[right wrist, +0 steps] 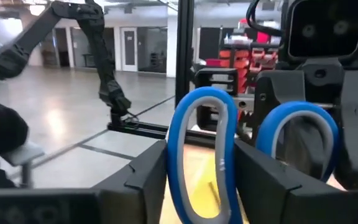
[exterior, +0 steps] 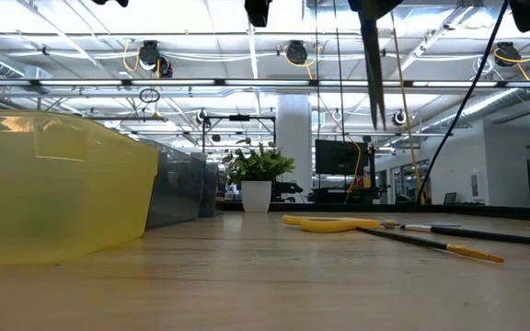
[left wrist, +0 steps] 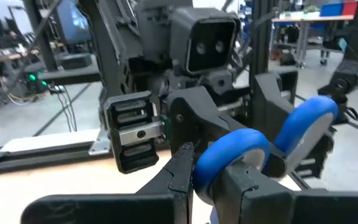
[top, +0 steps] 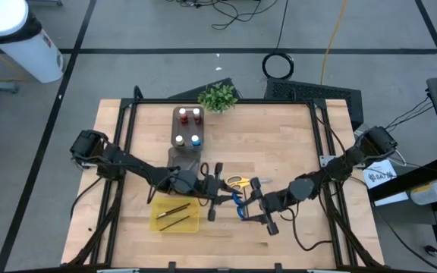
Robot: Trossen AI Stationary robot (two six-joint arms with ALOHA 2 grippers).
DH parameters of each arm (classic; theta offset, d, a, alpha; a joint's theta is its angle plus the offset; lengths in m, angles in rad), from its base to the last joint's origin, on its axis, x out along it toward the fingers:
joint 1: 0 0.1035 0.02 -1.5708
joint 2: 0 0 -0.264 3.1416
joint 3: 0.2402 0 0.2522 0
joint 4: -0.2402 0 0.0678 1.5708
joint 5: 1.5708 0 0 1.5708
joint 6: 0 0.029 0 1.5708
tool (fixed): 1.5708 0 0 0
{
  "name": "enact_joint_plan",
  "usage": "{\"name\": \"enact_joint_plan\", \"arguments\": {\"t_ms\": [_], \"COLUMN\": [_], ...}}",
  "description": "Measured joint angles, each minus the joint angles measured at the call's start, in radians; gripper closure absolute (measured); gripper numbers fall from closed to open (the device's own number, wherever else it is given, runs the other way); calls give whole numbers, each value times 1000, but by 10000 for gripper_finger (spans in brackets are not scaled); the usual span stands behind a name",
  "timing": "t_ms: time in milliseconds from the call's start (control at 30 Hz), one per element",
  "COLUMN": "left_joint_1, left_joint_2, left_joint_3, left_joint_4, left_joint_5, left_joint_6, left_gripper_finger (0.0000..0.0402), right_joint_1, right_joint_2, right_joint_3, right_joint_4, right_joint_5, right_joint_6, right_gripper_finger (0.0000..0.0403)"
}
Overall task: Pick & Place Paint Supplies
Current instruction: Put the blue scissors into the bottom black bin
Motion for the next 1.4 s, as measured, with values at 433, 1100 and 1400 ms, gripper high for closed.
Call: {"name": "enact_joint_plan", "arguments": {"t_ms": [433,1100,1400], "left_joint_1": [-45,-308,-228], "left_joint_2": [-86,-429,-462], "left_joint_3": [2,2,0], "left_joint_4": [-89,-914,-1307], "left_joint_5": [32,-791,-839], "left_joint_6": [45,-159,-669], "left_gripper_finger": [366,366,366], "right_joint_1": [19,4,5], "right_joint_2": [-2,-1,-1], "right_joint_3": [4,2,1], "right_joint_4": [-7,-92,-136], "right_joint_5": [-123,-75,-81], "right_joint_6": [-144,-141,-141], "right_gripper_finger": [211,172,183]}}
